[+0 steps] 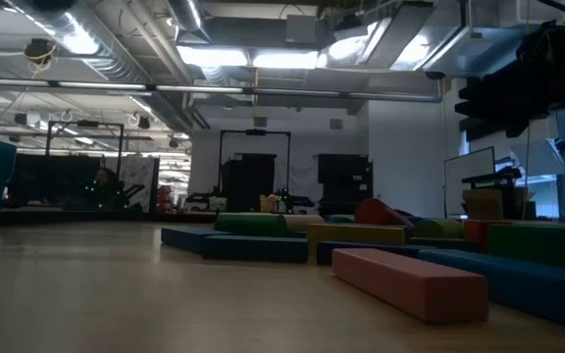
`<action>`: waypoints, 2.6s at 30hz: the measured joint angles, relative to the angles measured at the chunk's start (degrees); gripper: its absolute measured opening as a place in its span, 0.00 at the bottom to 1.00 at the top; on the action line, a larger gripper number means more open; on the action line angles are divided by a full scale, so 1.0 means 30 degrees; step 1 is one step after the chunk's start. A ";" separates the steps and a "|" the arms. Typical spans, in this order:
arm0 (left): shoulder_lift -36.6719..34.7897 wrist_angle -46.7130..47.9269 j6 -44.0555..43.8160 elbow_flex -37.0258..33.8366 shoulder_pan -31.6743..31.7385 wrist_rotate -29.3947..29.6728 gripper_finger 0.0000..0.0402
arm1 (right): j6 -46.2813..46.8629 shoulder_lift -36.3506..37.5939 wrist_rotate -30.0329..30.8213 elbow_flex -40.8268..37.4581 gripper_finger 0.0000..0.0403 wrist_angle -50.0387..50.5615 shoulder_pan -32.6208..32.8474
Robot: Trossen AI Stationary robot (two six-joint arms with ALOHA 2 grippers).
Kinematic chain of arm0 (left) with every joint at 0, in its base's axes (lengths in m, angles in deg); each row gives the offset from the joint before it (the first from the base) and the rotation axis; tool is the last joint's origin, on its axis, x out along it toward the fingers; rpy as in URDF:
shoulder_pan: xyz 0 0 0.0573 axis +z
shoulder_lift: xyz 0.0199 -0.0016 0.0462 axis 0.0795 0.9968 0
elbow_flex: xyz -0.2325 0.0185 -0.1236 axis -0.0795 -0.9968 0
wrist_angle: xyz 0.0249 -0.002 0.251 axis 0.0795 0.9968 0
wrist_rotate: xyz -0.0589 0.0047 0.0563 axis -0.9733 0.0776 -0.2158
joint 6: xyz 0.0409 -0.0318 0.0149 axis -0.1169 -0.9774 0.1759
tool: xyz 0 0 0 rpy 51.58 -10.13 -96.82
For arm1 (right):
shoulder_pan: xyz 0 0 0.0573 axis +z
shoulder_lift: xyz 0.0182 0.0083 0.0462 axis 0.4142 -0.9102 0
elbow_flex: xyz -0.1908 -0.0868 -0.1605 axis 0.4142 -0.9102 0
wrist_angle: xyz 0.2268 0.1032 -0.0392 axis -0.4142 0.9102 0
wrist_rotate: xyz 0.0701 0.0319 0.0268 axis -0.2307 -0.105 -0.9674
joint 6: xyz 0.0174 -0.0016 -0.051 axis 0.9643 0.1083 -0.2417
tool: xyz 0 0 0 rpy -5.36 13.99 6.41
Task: Sort blocks by size
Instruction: Put the brown arch block into the blue bin
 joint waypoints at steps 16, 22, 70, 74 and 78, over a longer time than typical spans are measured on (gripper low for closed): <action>0.0458 -1.7591 1.5664 0.0156 0.3400 1.1936 0.44 | 0.0000 0.0000 -0.0007 0.0000 0.47 0.0000 0.0000; 0.2455 -2.2492 1.8958 0.0138 0.4829 1.2972 0.44 | 0.0000 0.0000 -0.0007 0.0000 0.47 -0.0007 -0.0004; 1.6604 -3.0456 2.1242 0.7628 0.7276 1.4130 0.49 | -0.0007 -0.0007 -0.0001 0.0000 0.47 -0.0007 0.0000; 1.6604 -3.0357 2.0258 0.7628 0.7290 1.4465 0.56 | -0.0002 -0.0007 0.0000 0.0000 0.47 -0.0007 -0.0005; 1.6604 -3.0377 1.8848 0.7628 0.7397 1.4486 0.60 | -0.0006 -0.0007 0.0000 0.0000 0.47 -0.0007 -0.0001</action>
